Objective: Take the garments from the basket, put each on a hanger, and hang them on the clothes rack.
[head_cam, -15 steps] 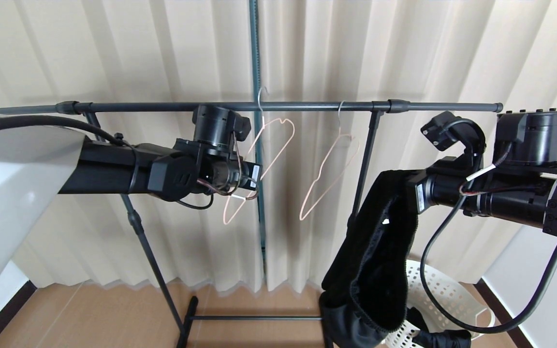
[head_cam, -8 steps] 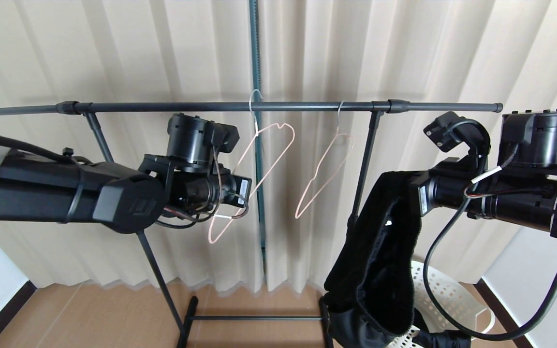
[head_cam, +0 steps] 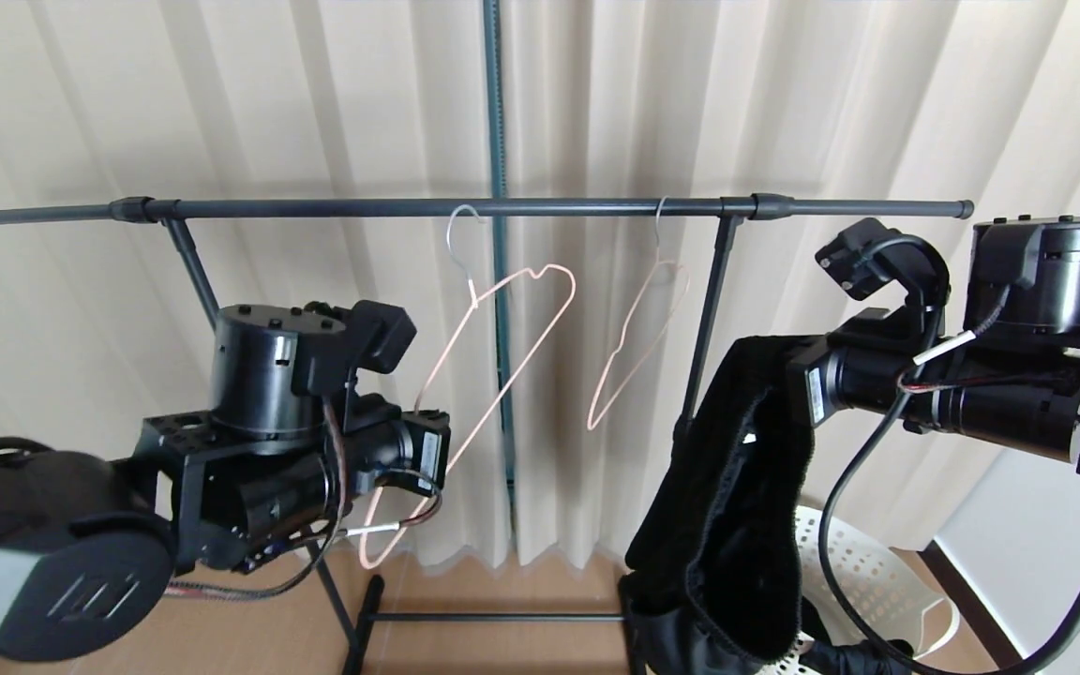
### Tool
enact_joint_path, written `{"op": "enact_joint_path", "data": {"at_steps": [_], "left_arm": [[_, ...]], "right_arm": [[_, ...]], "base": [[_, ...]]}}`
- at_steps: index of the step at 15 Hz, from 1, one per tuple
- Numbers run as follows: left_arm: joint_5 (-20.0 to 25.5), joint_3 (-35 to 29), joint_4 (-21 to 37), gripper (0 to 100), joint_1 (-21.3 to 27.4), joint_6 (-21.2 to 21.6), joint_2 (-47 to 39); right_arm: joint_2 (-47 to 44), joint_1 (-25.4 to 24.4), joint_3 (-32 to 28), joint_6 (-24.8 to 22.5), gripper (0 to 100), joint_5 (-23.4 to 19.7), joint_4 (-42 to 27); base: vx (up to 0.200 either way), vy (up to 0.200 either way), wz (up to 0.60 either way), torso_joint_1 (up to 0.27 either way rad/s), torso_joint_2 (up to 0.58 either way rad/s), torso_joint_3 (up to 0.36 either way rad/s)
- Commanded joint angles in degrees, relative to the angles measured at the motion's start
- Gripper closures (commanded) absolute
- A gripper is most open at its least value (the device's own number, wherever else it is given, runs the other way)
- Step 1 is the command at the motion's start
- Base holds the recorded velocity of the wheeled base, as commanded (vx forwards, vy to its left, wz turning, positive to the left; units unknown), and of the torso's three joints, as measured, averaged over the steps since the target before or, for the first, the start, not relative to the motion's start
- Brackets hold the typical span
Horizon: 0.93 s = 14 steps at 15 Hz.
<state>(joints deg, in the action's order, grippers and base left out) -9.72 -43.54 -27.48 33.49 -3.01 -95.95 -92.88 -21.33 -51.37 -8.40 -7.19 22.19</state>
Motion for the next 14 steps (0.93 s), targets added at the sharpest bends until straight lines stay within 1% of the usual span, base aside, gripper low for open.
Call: {"op": "enact_joint_path", "data": {"at_steps": [1, 3, 4, 5, 6, 7, 8, 10, 11, 12, 14], "left_arm": [[0.05, 10.85, -6.62, 100, 2.81, -1.74, 5.95], [0.05, 18.94, -13.13, 100, 4.13, -2.44, 8.68], [0.14, 21.48, -15.33, 100, 4.74, -2.44, 10.26], [0.66, 24.38, -16.47, 100, 5.62, -2.35, 11.84], [1.1, 25.7, -16.64, 100, 5.89, -2.35, 12.72], [3.39, 28.95, -16.73, 100, 6.59, -2.35, 14.83], [6.2, 30.89, -17.17, 100, 6.59, -2.35, 16.59], [10.07, 32.29, -17.7, 100, 6.41, -2.35, 18.43], [10.24, 32.82, -17.79, 100, 6.5, -2.26, 18.87], [10.33, 33.17, -17.79, 100, 6.5, -2.17, 19.22], [10.51, 33.35, -17.79, 100, 6.59, -2.17, 20.54]], "right_arm": [[-0.02, -0.73, 0.04, -0.13, 100, 0.86, -0.13], [0.16, -1.08, 0.13, -1.27, 100, 4.12, -0.13], [0.77, -1.34, 0.57, -1.44, 100, 5.0, -0.21], [1.65, -2.4, 1.1, -1.44, 100, 6.05, -0.3], [1.91, -2.57, 1.36, -1.44, 100, 6.84, -0.3], [2.53, -3.19, 1.54, -1.53, 100, 9.04, -0.39], [2.79, -3.45, 1.63, -1.88, 100, 11.32, -0.39], [2.88, -3.45, 1.54, -3.29, 100, 15.63, -0.3], [2.79, -3.45, 1.45, -3.55, 100, 16.42, -0.21], [2.44, -3.45, 1.01, -4.61, 100, 19.23, 0.05], [2.18, -4.42, 1.01, -5.31, 100, 22.05, 0.14]], "base": [[0.0, 0.0, 0.0, 0.0, 0.0, 0.0], [0.0, 0.0, 0.0, 0.0, 0.0, 0.0], [0.0, 0.0, 0.0, 0.0, 0.0, 0.0], [0.0, 0.0, 0.0, 0.0, 0.0, 0.0], [0.0, 0.0, 0.0, 0.0, 0.0, 0.0], [0.0, 0.0, 0.0, 0.0, 0.0, 0.0], [0.0, 0.0, 0.0, 0.0, 0.0, 0.0], [0.0, 0.0, 0.0, 0.0, 0.0, 0.0], [0.0, 0.0, 0.0, 0.0, 0.0, 0.0], [0.0, 0.0, 0.0, 0.0, 0.0, 0.0], [0.0, 0.0, 0.0, 0.0, 0.0, 0.0]]}}
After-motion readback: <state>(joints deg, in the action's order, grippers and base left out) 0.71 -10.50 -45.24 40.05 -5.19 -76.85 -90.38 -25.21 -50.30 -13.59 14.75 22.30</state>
